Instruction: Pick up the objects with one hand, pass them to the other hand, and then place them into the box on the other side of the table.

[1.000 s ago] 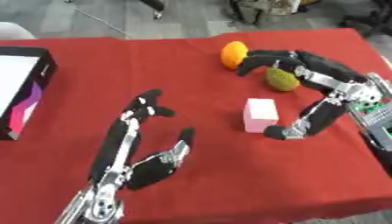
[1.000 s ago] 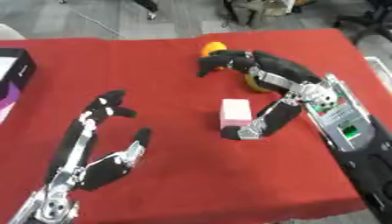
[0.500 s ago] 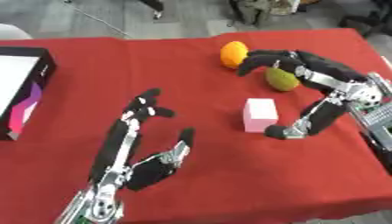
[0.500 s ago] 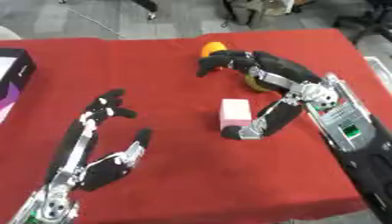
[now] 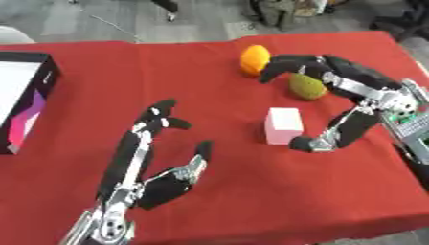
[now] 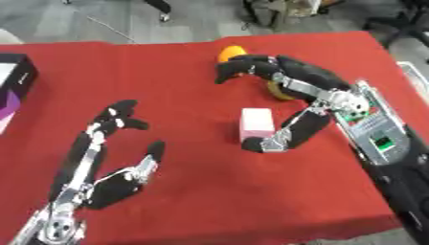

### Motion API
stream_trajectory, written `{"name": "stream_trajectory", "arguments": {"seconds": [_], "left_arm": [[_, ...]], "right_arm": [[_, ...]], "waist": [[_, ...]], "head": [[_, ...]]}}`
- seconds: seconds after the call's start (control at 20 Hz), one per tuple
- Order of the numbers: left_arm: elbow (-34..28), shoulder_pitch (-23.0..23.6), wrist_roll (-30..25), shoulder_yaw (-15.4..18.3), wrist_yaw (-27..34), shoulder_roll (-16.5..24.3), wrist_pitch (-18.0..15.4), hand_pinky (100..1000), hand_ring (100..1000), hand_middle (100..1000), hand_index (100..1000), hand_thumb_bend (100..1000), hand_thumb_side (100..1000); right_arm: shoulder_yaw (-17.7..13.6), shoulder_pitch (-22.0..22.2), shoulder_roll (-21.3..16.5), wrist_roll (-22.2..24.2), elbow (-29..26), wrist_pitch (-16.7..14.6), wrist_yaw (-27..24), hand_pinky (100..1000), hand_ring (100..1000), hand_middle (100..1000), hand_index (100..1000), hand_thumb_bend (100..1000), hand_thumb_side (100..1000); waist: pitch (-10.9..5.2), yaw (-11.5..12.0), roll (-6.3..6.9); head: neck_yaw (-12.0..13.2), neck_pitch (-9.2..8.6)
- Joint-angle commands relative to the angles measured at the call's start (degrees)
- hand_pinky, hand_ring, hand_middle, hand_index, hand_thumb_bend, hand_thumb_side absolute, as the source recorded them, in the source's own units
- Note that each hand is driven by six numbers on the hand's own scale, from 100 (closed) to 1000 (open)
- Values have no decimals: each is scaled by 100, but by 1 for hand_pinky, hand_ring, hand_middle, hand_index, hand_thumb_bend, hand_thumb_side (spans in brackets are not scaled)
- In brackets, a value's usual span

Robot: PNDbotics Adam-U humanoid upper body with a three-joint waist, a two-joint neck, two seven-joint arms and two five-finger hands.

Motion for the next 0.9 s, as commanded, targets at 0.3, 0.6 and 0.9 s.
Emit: {"name": "stream_trajectory", "arguments": {"seconds": [0.3,0.6,0.9], "left_arm": [[-67,-53,3,14,-31,-1,-13,935,904,880,691,326,583],[-72,-59,3,9,-23,-5,-20,934,900,865,691,325,583],[-79,-72,-23,-7,-19,-17,-24,934,897,856,690,324,585]], "right_arm": [[-55,-116,-155,206,-56,-200,-19,991,881,796,1000,412,424],[-141,-247,-196,94,405,-139,103,999,884,817,1000,413,432],[-254,-578,-77,-13,1763,-195,835,1000,884,812,1000,412,454]], "waist": [[-108,1,-2],[-111,13,-2],[-104,53,9]], "head": [[-22,-16],[-63,-8],[-123,-8]]}}
